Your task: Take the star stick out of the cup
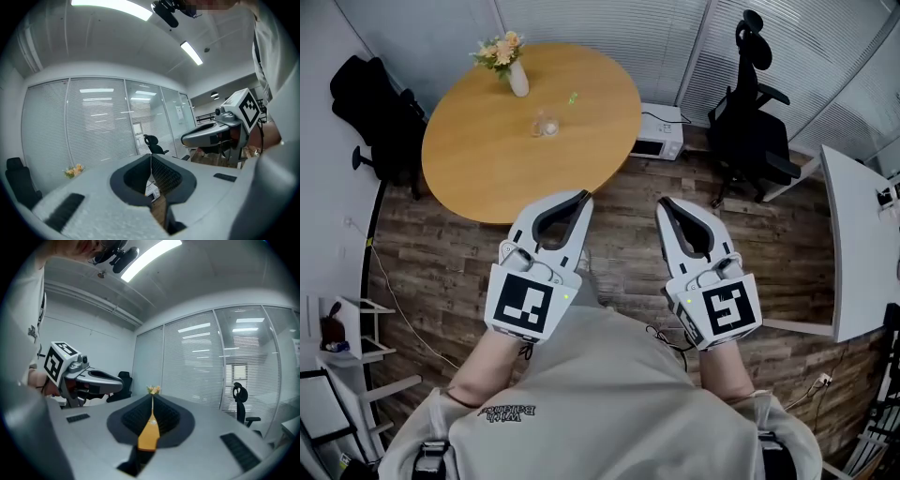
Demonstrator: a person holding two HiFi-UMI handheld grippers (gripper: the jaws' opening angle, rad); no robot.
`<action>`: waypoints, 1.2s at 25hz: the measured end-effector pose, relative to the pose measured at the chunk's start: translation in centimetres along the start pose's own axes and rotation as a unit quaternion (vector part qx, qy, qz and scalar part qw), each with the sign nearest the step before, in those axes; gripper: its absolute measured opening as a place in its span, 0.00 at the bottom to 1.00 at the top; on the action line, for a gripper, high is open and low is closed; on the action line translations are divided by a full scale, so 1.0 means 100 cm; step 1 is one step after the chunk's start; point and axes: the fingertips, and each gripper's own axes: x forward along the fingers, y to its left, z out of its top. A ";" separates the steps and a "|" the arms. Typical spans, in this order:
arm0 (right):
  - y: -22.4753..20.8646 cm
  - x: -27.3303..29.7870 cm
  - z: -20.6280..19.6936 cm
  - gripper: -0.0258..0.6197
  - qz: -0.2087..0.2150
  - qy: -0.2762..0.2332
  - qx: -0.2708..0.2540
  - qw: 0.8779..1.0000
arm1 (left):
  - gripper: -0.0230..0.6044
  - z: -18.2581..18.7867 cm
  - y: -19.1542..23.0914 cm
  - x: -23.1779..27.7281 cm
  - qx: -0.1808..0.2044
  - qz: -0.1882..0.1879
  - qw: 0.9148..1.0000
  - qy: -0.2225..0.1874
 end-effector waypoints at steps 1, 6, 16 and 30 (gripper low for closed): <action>-0.001 0.002 -0.001 0.09 0.001 0.000 0.000 1.000 | 0.07 -0.002 0.000 0.002 0.002 -0.001 1.000 0.002; -0.008 0.007 -0.006 0.09 0.000 0.002 0.003 1.000 | 0.07 -0.004 0.000 0.014 0.008 -0.008 1.000 0.000; -0.027 0.035 -0.013 0.09 0.012 0.007 0.021 1.000 | 0.07 -0.014 0.021 0.043 -0.003 -0.011 1.000 -0.007; -0.049 0.121 -0.009 0.09 0.018 0.008 0.037 0.999 | 0.07 -0.034 0.094 0.091 -0.009 -0.011 1.000 0.009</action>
